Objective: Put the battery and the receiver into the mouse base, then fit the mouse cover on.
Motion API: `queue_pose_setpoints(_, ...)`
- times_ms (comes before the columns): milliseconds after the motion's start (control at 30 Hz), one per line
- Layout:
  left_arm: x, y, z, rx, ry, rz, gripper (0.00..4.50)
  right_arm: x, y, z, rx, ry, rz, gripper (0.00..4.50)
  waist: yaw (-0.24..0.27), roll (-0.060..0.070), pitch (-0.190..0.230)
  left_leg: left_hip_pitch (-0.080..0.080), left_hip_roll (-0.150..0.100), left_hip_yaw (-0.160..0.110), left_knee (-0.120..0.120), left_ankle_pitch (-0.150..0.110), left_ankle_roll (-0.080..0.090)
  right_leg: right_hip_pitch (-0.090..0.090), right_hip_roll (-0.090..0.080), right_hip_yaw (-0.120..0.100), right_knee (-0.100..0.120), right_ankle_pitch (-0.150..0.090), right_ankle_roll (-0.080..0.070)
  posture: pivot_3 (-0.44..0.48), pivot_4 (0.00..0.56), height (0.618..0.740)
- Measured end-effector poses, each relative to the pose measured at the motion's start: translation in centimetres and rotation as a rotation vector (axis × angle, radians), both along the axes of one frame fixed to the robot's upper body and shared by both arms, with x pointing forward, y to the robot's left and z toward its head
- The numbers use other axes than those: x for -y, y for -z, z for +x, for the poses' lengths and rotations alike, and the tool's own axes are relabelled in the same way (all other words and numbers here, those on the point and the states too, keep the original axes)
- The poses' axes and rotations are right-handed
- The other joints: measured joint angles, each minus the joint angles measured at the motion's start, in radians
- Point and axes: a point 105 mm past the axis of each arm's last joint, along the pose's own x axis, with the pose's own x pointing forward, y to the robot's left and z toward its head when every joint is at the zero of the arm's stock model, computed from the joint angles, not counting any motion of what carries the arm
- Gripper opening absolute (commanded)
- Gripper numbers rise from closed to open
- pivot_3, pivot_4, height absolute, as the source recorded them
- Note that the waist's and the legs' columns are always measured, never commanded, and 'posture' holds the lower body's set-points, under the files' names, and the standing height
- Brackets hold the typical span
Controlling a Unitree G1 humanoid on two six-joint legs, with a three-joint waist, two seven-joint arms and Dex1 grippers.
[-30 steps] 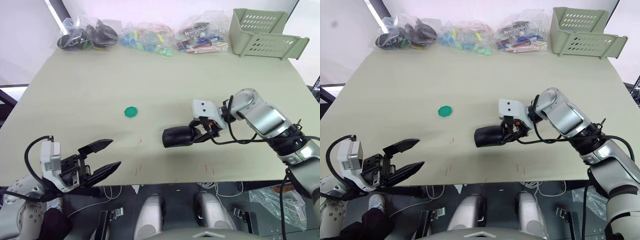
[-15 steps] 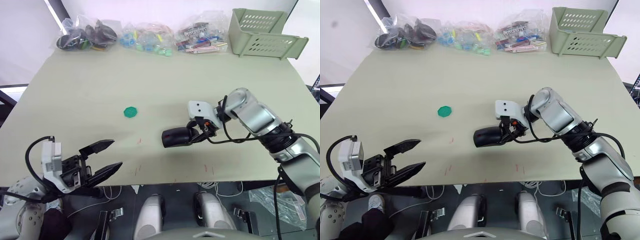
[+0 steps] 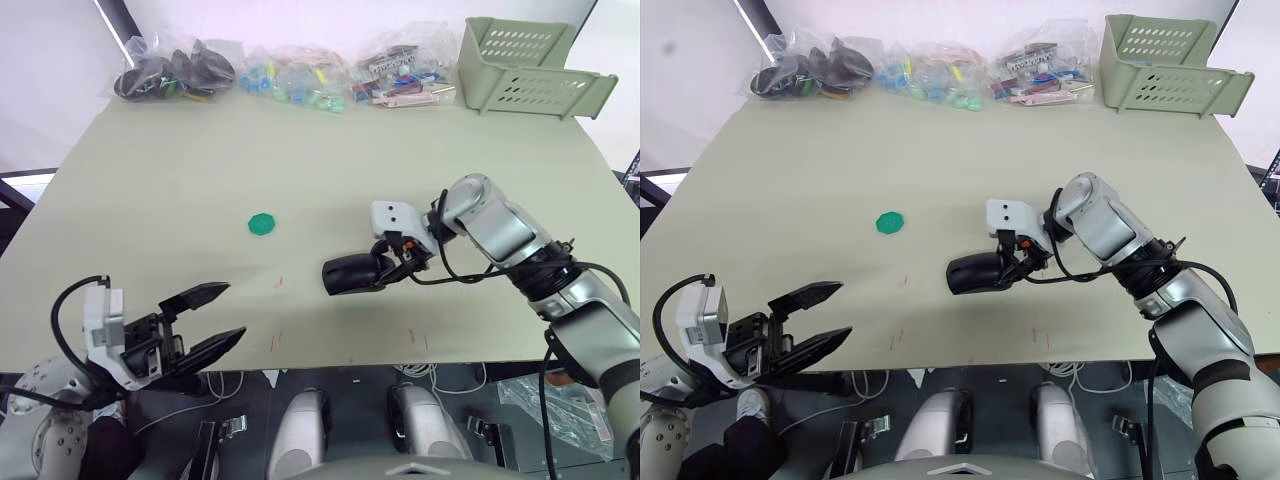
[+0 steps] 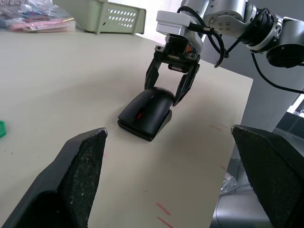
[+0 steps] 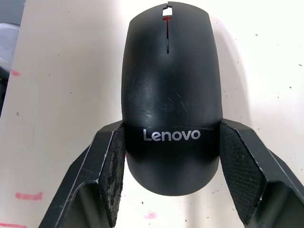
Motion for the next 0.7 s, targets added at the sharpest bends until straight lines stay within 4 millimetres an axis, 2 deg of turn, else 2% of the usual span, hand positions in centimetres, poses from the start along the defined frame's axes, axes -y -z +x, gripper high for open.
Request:
queue_pose_setpoints(533,0.03,0.17,-0.09,-0.003,-0.005,-0.011,4.5,0.03,0.25,0.02,-0.006,-0.011,-0.012,2.57,0.0,0.0,0.0,0.0,0.0,0.001,0.0,0.0,0.0,0.0,0.0,0.0,0.001,0.0,0.0,0.0,0.15,0.74)
queue_pose_setpoints(567,0.04,0.18,-0.1,-0.003,-0.005,-0.012,4.5,0.02,0.24,-0.01,-0.008,-0.013,-0.012,3.33,0.0,0.0,0.0,0.0,0.0,0.001,0.0,0.0,0.0,0.0,0.0,0.0,0.0,0.0,0.0,0.0,0.15,0.74)
queue_pose_setpoints(600,0.04,0.19,-0.11,-0.003,-0.006,-0.013,4.5,0.02,0.24,-0.07,-0.012,-0.018,-0.012,3.62,0.0,0.0,0.0,0.0,0.0,0.001,0.0,0.0,0.0,0.0,0.0,0.0,0.0,0.0,0.0,0.0,0.15,0.74)
queue_pose_setpoints(633,0.04,0.2,-0.11,-0.003,-0.006,-0.014,4.5,0.02,0.24,-0.13,-0.016,-0.021,-0.013,4.14,-0.001,0.0,0.0,0.0,0.0,0.001,0.0,0.0,0.0,0.0,0.0,0.0,0.0,0.0,0.0,0.0,0.15,0.74)
queue_pose_setpoints(667,0.06,0.21,-0.12,-0.002,-0.006,-0.016,4.5,0.02,0.22,-0.14,-0.016,-0.022,-0.012,4.47,-0.001,0.0,0.0,0.0,0.0,0.001,0.0,0.0,0.0,0.0,0.0,0.0,0.001,0.0,0.0,0.0,0.15,0.74)
queue_pose_setpoints(700,0.06,0.23,-0.13,-0.001,-0.007,-0.017,4.5,0.01,0.23,-0.14,-0.016,-0.022,-0.012,4.47,-0.001,0.0,0.0,0.0,0.0,0.001,0.0,0.0,0.0,0.0,0.0,0.0,0.001,0.0,0.0,0.0,0.15,0.74)
